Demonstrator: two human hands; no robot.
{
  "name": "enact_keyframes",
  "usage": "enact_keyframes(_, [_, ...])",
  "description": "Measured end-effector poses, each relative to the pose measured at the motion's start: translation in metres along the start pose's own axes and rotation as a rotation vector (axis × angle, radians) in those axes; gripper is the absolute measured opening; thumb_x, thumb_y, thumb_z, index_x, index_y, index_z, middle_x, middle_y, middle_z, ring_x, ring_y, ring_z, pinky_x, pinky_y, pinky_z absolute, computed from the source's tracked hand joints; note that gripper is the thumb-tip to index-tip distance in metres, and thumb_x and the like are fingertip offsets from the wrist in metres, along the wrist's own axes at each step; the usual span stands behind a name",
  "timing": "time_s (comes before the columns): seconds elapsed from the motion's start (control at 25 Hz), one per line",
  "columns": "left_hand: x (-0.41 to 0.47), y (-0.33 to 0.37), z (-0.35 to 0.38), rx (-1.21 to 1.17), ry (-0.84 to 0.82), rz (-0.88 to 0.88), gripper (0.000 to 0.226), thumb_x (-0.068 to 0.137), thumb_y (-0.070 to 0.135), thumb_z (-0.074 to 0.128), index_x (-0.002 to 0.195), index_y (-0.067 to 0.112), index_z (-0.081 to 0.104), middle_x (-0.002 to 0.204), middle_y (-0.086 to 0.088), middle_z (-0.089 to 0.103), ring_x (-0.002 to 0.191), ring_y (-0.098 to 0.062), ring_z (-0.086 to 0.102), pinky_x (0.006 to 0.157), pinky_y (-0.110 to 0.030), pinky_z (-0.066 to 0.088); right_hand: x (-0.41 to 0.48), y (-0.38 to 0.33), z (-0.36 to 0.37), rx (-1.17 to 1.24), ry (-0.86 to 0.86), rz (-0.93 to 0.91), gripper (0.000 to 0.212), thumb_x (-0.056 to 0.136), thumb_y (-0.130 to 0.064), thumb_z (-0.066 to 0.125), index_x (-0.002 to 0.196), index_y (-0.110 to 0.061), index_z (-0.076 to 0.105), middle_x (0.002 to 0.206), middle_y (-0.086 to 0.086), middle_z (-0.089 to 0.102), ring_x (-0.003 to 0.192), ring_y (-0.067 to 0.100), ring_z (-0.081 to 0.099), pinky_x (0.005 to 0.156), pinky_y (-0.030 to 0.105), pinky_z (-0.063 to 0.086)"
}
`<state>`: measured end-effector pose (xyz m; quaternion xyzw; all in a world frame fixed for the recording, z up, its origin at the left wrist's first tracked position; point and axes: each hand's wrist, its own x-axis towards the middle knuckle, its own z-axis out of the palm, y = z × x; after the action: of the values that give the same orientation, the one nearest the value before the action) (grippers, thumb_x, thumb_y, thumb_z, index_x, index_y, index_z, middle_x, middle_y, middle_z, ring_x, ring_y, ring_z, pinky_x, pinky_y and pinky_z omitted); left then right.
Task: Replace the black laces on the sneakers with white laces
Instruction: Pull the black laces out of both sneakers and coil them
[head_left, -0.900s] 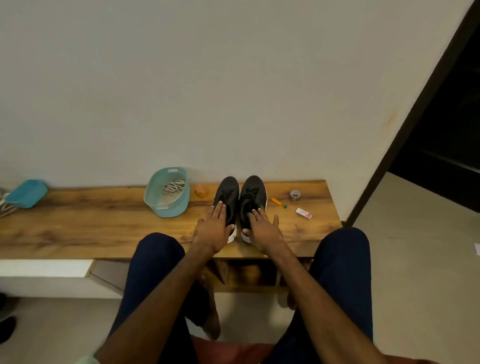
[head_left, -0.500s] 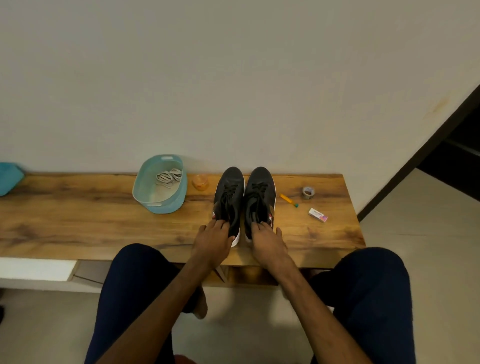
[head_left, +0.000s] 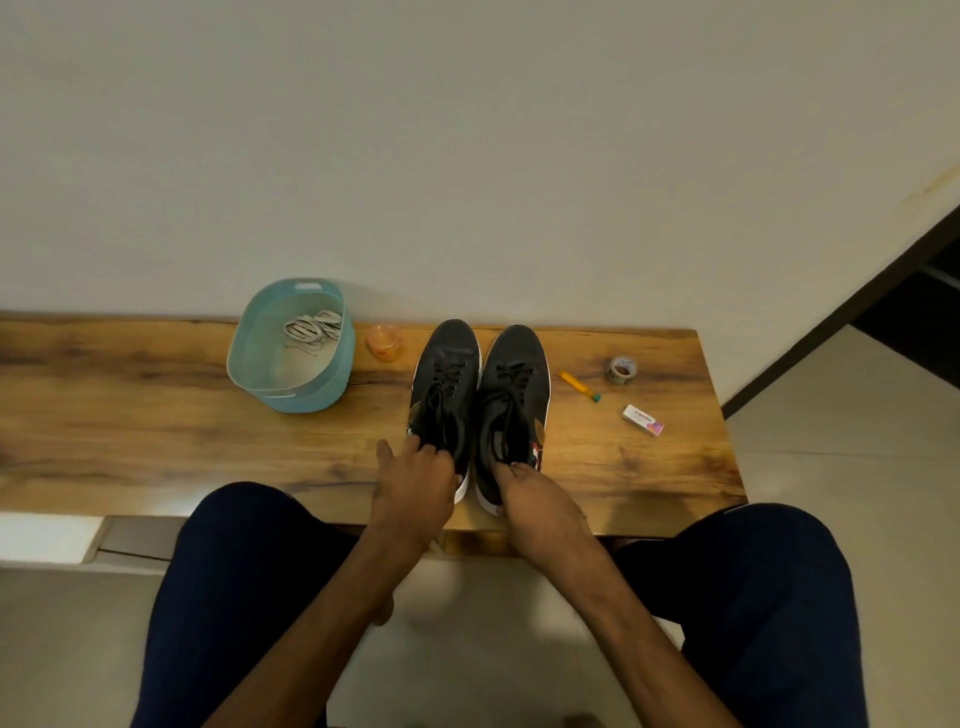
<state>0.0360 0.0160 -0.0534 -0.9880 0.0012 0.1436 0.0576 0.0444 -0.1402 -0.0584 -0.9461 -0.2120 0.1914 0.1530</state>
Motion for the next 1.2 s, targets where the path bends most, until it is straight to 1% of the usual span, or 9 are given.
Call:
enact_keyframes(0.24, [0.005, 0.003, -0.009, -0.046, 0.013, 0.011, 0.036, 0.1, 0.048, 0.041, 0.115, 0.02, 0.058, 0.118, 0.0, 0.061, 0.118, -0.018, 0.049, 0.096, -0.039, 0.039, -0.015, 0.001, -0.002, 0.063, -0.051, -0.047, 0.049, 0.093, -0.009, 0.056, 0.14, -0.015, 0.044, 0.134, 0.01, 0.054, 0.123, 0.025, 0.051, 0.101, 0.036, 0.045])
enact_keyframes(0.4, [0.034, 0.003, -0.018, -0.431, 0.195, 0.128, 0.028, 0.1, 0.041, 0.046, 0.12, 0.024, 0.055, 0.116, 0.006, 0.057, 0.105, -0.011, 0.053, 0.083, -0.028, 0.049, 0.016, 0.025, -0.037, 0.295, 0.07, 0.081, 0.032, 0.097, -0.024, 0.058, 0.129, -0.023, 0.058, 0.126, -0.002, 0.062, 0.114, 0.015, 0.058, 0.096, 0.036, 0.051])
enact_keyframes(0.48, [0.058, 0.002, -0.022, -0.541, 0.205, 0.184, 0.029, 0.099, 0.036, 0.051, 0.125, 0.025, 0.055, 0.118, 0.007, 0.057, 0.108, -0.011, 0.052, 0.086, -0.032, 0.051, 0.035, 0.045, -0.058, 0.336, 0.14, 0.154, 0.03, 0.098, -0.023, 0.058, 0.128, -0.022, 0.061, 0.125, -0.003, 0.065, 0.11, 0.013, 0.06, 0.093, 0.033, 0.051])
enact_keyframes(0.64, [0.091, -0.001, -0.019, -0.548, 0.171, 0.214, 0.033, 0.097, 0.035, 0.056, 0.129, 0.027, 0.055, 0.122, 0.009, 0.057, 0.113, -0.011, 0.053, 0.089, -0.033, 0.051, 0.063, 0.061, -0.059, 0.408, 0.152, 0.177, 0.028, 0.095, -0.027, 0.063, 0.121, -0.019, 0.065, 0.116, -0.002, 0.069, 0.099, 0.012, 0.063, 0.084, 0.029, 0.05])
enact_keyframes(0.72, [0.096, 0.002, -0.017, -0.531, 0.154, 0.233, 0.032, 0.096, 0.034, 0.058, 0.127, 0.028, 0.057, 0.123, 0.009, 0.058, 0.114, -0.011, 0.054, 0.089, -0.032, 0.05, 0.073, 0.056, -0.052, 0.377, 0.134, 0.179, 0.036, 0.091, -0.035, 0.067, 0.124, -0.021, 0.063, 0.114, -0.004, 0.067, 0.098, 0.014, 0.062, 0.085, 0.035, 0.053])
enact_keyframes(0.8, [0.098, 0.011, -0.015, -0.536, 0.169, 0.234, 0.029, 0.094, 0.033, 0.06, 0.123, 0.028, 0.06, 0.12, 0.01, 0.059, 0.108, -0.01, 0.057, 0.082, -0.027, 0.048, 0.079, 0.053, -0.046, 0.276, 0.124, 0.167, 0.036, 0.088, -0.039, 0.069, 0.121, -0.024, 0.064, 0.112, -0.004, 0.065, 0.098, 0.015, 0.061, 0.083, 0.039, 0.054])
enact_keyframes(0.92, [0.099, 0.019, -0.015, -0.596, 0.216, 0.218, 0.017, 0.091, 0.029, 0.066, 0.108, 0.03, 0.063, 0.106, 0.014, 0.062, 0.095, -0.004, 0.06, 0.072, -0.023, 0.044, 0.078, 0.053, -0.046, 0.165, 0.18, 0.183, 0.022, 0.09, -0.027, 0.066, 0.111, -0.024, 0.066, 0.107, -0.003, 0.066, 0.093, 0.017, 0.063, 0.076, 0.039, 0.055])
enact_keyframes(1.04, [0.095, 0.025, -0.013, -0.683, 0.167, 0.241, 0.012, 0.09, 0.027, 0.068, 0.101, 0.03, 0.063, 0.099, 0.014, 0.061, 0.088, -0.002, 0.058, 0.073, -0.024, 0.048, 0.073, 0.058, -0.052, 0.121, 0.111, 0.17, 0.016, 0.09, -0.02, 0.063, 0.105, -0.023, 0.066, 0.102, -0.002, 0.066, 0.091, 0.019, 0.062, 0.074, 0.036, 0.053])
enact_keyframes(1.2, [0.09, 0.034, -0.006, -0.801, 0.115, 0.214, 0.009, 0.089, 0.026, 0.069, 0.096, 0.029, 0.064, 0.091, 0.014, 0.063, 0.083, 0.0, 0.059, 0.075, -0.027, 0.053, 0.066, 0.078, -0.064, 0.387, -0.009, 0.148, 0.005, 0.093, -0.014, 0.063, 0.095, -0.017, 0.068, 0.09, 0.0, 0.069, 0.086, 0.016, 0.064, 0.075, 0.034, 0.053])
